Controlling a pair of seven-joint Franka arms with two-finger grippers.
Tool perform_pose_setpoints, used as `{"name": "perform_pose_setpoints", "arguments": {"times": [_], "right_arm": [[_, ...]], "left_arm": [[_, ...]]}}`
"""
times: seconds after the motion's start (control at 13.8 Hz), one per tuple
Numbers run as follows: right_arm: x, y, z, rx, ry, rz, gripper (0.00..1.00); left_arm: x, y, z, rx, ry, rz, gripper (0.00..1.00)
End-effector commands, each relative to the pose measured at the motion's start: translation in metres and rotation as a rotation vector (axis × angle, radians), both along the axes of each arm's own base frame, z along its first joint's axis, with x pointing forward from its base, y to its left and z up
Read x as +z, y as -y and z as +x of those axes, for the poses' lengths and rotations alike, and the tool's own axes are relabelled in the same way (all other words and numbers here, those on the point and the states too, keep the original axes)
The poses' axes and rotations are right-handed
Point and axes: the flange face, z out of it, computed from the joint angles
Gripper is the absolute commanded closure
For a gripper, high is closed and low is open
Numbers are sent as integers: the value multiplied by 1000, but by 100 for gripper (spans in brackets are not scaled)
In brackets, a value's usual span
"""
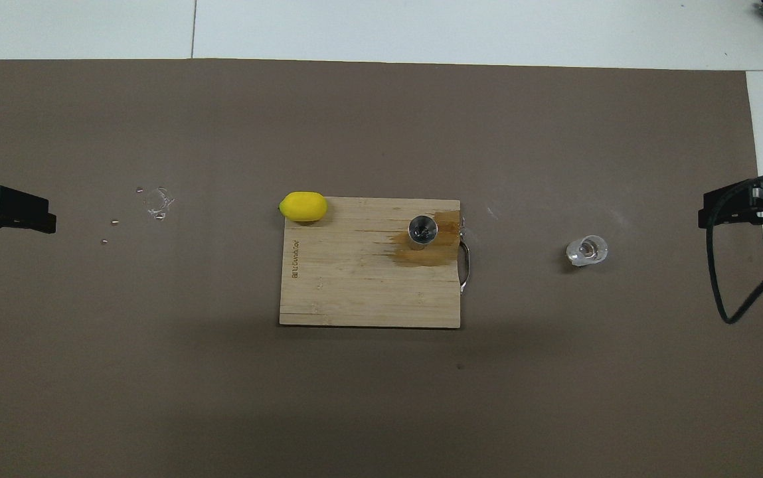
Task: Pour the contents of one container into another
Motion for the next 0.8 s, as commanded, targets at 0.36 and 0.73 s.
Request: {"name": "perform_pose_setpoints", "arguments": {"times": [0.36, 0.73], "right_arm": [[1, -3, -4, -6, -15, 4, 0], [-1, 0, -4, -6, -12, -25, 0]], "left_arm": [[0, -1, -5, -3, 2, 7, 0], [0, -1, -5, -3, 2, 7, 0]]}}
